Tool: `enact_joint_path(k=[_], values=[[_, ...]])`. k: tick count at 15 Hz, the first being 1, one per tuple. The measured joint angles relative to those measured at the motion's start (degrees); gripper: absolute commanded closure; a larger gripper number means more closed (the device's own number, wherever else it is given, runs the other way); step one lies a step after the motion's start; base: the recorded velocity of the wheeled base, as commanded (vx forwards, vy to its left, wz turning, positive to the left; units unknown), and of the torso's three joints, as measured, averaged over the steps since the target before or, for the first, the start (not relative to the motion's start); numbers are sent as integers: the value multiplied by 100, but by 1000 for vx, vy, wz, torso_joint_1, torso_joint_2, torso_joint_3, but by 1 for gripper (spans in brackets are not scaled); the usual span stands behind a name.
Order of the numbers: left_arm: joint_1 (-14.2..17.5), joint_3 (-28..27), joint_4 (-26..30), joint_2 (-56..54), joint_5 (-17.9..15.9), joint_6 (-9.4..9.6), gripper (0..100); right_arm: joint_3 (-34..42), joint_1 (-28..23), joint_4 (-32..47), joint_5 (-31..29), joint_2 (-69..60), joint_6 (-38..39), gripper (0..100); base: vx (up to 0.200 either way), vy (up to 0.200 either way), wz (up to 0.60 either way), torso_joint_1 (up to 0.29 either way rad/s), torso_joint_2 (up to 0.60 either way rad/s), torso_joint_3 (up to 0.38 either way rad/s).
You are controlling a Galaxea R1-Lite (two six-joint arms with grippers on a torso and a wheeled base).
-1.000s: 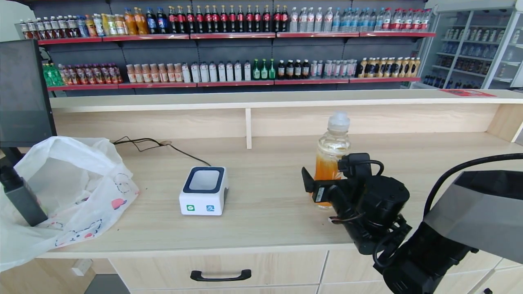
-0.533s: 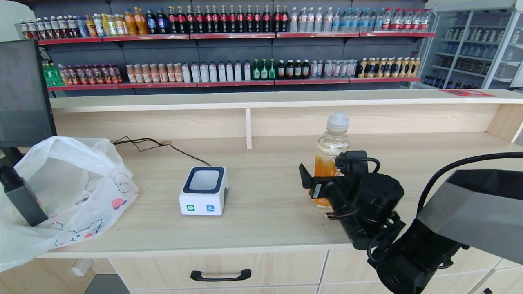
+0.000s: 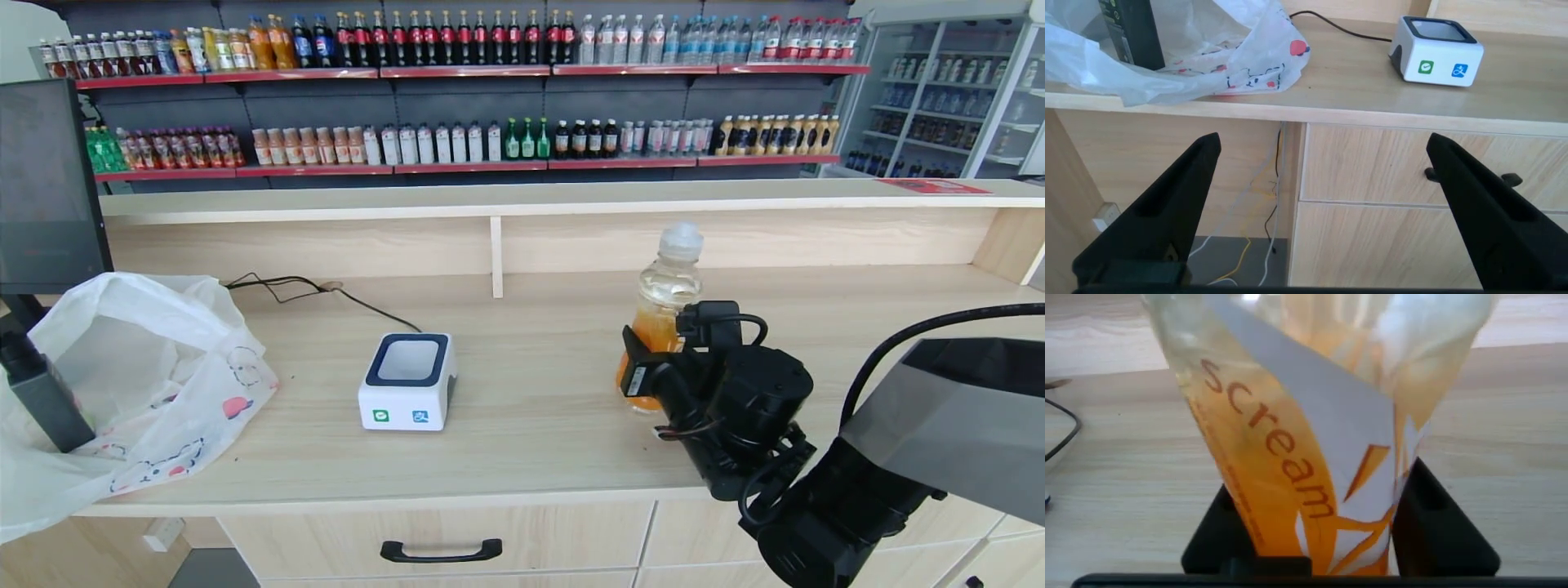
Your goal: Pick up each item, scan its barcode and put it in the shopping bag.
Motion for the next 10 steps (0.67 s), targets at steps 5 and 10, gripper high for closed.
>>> enact_joint_path(k=[5,10], values=[[2,0,-2,0,0,7,0,130,-2,28,-9,-199,22,100,0,0,0,0,0,0],[2,0,-2,0,0,10,0,318,-44,13,-4,-449,41,100,0,0,0,0,0,0]])
